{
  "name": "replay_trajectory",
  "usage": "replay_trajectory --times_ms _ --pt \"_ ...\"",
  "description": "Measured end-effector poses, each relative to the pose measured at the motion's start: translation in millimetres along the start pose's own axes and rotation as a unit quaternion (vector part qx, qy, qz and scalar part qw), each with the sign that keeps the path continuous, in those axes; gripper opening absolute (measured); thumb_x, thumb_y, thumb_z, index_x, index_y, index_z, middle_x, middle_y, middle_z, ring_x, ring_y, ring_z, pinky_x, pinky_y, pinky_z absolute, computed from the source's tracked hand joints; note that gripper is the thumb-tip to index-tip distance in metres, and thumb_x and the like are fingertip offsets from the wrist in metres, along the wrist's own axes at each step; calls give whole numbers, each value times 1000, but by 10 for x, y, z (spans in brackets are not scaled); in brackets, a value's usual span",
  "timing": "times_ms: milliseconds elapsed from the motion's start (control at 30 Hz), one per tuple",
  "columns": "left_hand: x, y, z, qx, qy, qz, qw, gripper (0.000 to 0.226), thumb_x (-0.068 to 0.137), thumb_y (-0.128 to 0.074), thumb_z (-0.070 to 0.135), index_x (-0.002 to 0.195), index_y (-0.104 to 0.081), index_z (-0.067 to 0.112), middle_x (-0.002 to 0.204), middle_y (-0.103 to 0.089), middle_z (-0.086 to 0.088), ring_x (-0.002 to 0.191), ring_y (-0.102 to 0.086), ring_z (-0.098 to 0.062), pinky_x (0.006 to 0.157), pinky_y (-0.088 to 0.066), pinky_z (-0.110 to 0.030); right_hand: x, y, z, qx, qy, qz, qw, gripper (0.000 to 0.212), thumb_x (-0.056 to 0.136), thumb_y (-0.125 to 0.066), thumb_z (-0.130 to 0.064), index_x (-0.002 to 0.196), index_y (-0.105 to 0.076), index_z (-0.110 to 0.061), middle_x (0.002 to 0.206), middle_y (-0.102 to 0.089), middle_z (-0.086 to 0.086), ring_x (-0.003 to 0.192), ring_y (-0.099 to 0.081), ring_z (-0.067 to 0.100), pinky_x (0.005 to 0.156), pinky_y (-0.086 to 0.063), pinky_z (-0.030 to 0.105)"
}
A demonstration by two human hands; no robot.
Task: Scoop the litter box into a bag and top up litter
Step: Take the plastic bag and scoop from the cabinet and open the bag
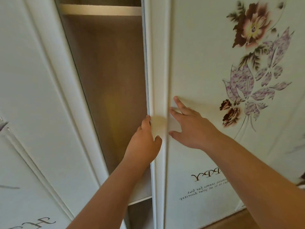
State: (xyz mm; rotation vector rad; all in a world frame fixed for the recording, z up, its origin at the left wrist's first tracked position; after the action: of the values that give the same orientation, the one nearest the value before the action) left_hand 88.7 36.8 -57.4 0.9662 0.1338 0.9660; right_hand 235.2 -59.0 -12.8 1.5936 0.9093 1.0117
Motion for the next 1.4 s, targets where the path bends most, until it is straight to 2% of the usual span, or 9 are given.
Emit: replay_trajectory --times_ms 200,400,567,700,767,867,967,1167,1400 --pt "191 -353 318 -27 -26 -14 999 66 95 -58 23 151 -24 26 138 -57 -2 106 -66 -20 89 -57 -42 -38 -44 438 101 -26 4 995 87 97 -58 -53 164 -9 -30 163 28 -25 153 -25 20 116 -38 44" --pt "552 -686 656 -54 -25 3 998 36 93 -56 14 122 -41 28 113 -65 3 91 -68 -14 79 -59 -42 -48 36 953 187 -54 41 980 77 99 -58 -45 162 -19 -24 165 -28 -4 145 -40 14 114 -36 30" --pt "784 -1024 1009 -37 -57 4 998 29 96 -59 15 119 -42 21 113 -58 2 89 -62 -16 73 -52 -34 -14 8 1426 230 -60 56 970 80 99 -59 -42 163 -15 -21 164 -31 -2 149 -35 13 120 -32 35" --pt "910 -1380 1273 -57 -68 -14 996 38 96 -61 22 123 -35 27 122 -61 4 98 -67 -18 79 -57 -40 -6 -6 1822 263 -51 84 960 91 99 -61 -39 161 4 -40 156 -39 -2 138 -47 13 112 -42 35" --pt "975 -1562 1379 -75 -77 -9 994 40 95 -63 22 122 -33 29 125 -63 3 102 -69 -19 81 -59 -45 -25 41 1987 244 -25 107 964 90 100 -60 -35 156 8 -55 146 -43 -2 116 -58 12 102 -47 30" --pt "1082 -1791 1545 -103 -86 -16 991 45 97 -64 21 128 -33 30 130 -58 13 115 -64 -8 84 -57 -24 -27 105 2239 199 -31 99 974 81 103 -54 -39 152 5 -64 158 -26 -3 76 -61 5 89 -44 22" --pt "1197 -1986 1752 -128 -93 -36 987 56 97 -66 20 142 -34 23 128 -49 18 115 -59 -2 78 -42 -2 -3 138 2513 178 -47 93 978 78 102 -54 -42 154 2 -60 162 -19 0 65 -54 -1 86 -42 20" --pt "1482 -2390 2136 -121 -86 -35 988 48 97 -62 16 141 -46 25 124 -51 12 104 -55 -2 88 -43 -20 16 180 3055 160 -51 112 980 81 101 -54 -46 157 3 -55 159 -20 2 58 -50 -2 82 -42 19" --pt "1725 -2842 2535 -90 -110 -43 989 43 95 -62 15 134 -45 19 127 -54 -1 108 -64 -20 91 -55 -45 42 227 3616 154 -72 126 977 84 100 -57 -46 157 4 -53 156 -24 2 59 -53 2 77 -44 18"
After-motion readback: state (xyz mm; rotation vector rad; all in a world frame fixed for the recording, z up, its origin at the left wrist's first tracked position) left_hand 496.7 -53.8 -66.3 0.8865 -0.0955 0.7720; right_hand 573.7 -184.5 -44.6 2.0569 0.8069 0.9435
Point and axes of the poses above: each hand's wrist, its own x-axis towards the middle knuckle, its own y-axis out of the back of the hand, z = x × y, the point moved 3 cm from there along x, towards the middle knuckle
